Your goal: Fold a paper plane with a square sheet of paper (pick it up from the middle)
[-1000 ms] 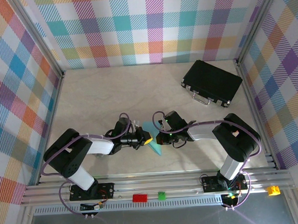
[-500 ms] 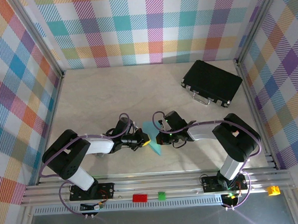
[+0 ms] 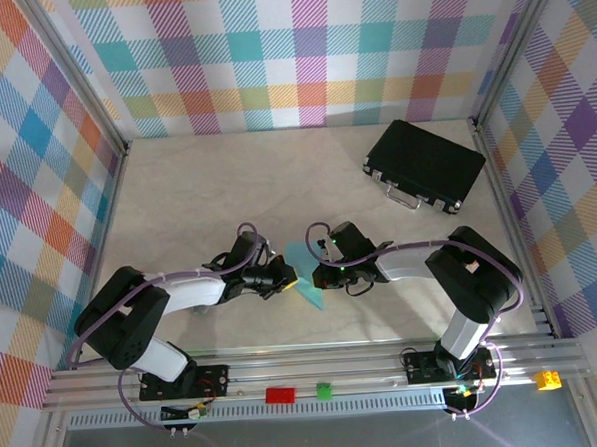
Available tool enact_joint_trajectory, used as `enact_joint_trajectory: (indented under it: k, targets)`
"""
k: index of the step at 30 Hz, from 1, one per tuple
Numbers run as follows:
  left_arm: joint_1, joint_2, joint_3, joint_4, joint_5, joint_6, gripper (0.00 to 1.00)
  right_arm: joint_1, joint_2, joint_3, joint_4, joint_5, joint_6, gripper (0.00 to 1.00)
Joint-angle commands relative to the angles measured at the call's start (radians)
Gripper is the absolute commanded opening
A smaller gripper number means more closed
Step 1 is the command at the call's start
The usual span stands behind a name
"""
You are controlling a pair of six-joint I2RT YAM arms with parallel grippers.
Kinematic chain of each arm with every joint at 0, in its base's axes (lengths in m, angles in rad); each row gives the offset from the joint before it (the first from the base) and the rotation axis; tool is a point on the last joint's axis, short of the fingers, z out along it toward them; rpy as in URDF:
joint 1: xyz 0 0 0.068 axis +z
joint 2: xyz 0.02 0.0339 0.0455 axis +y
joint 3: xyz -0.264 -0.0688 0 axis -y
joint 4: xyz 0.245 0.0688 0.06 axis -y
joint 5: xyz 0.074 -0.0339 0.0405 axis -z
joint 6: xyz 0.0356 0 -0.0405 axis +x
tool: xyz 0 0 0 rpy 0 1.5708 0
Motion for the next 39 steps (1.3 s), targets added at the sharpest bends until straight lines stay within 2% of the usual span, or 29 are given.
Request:
enact_joint_trajectory:
  k: [1,9,16,29,39]
  targets:
    - [-0.007,0.001,0.04,-0.02,0.014,0.026,0.0,0.004,0.01,-0.033,-0.047,0.051,0.006,0.0]
    - [-0.007,0.108,0.047,-0.05,-0.016,0.054,0.0,0.004,0.019,-0.026,-0.047,0.048,0.006,0.0]
    - [0.01,0.133,-0.004,-0.041,-0.058,0.086,0.0,0.004,0.019,-0.03,-0.053,0.051,0.003,0.0]
    - [0.124,0.092,0.034,-0.13,-0.102,0.096,0.01,0.004,0.013,-0.035,-0.066,0.063,-0.014,0.0]
    - [0.123,-0.029,0.07,-0.172,-0.08,0.117,0.02,0.004,0.01,-0.035,-0.063,0.063,-0.017,0.0]
